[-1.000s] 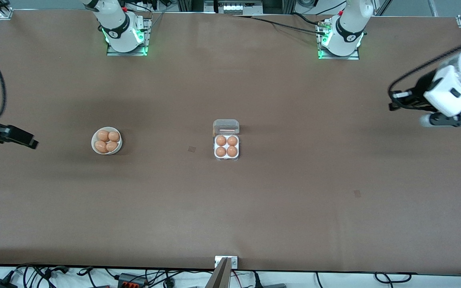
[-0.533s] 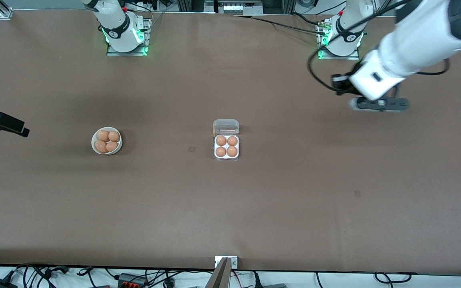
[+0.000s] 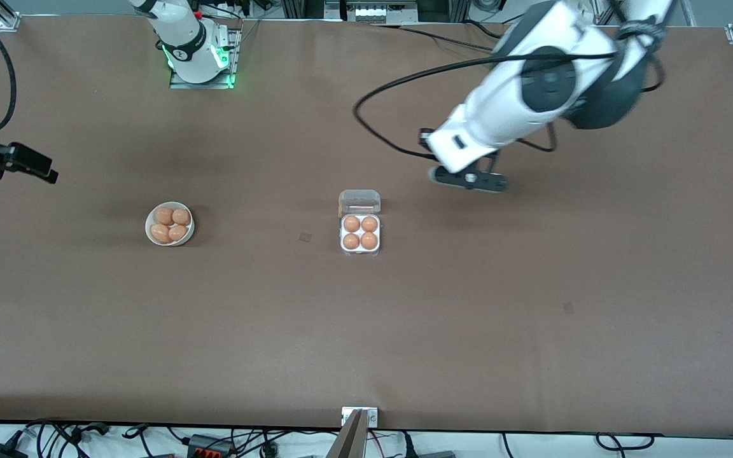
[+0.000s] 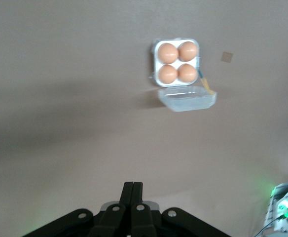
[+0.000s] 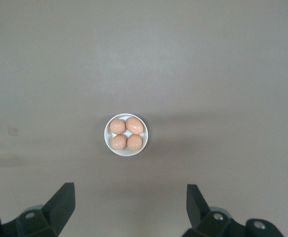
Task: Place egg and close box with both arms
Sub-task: 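Move the left gripper over the open clear lid of the box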
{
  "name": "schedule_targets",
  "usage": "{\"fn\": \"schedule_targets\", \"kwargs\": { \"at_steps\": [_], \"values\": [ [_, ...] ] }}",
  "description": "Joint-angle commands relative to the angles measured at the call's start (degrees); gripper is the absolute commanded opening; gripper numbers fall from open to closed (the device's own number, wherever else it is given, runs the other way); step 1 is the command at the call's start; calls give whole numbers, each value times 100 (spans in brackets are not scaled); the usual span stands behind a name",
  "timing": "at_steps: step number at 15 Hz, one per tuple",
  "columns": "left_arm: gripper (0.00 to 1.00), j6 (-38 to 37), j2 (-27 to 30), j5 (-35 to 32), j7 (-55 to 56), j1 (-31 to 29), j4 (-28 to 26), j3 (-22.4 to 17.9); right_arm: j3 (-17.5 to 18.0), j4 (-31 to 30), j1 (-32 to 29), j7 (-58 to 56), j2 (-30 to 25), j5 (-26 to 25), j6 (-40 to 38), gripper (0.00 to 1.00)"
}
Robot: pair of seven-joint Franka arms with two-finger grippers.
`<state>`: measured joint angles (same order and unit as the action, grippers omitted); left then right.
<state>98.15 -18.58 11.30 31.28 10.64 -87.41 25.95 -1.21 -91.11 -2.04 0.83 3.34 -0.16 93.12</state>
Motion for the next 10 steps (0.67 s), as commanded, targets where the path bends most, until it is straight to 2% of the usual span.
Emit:
{"fn": "schedule_targets", "kwargs": {
  "at_steps": [1,4,8,10],
  "values": [
    [0,317,-645,-5,728,375,390,16,15,-223,20,-118,-167,-72,66,100],
    [0,608,-1024,-23,1213,728,506,-2,103,-188,28,-110,-167,-72,101,100],
    [0,652,-1419,-32,1170,948,523,-11,103,-188,11,-136,-123,-63,338,100],
    [0,932,-1569,-119,1179,1237,532,-46,103,-180,11,-241,-123,-72,339,100]
  ]
}}
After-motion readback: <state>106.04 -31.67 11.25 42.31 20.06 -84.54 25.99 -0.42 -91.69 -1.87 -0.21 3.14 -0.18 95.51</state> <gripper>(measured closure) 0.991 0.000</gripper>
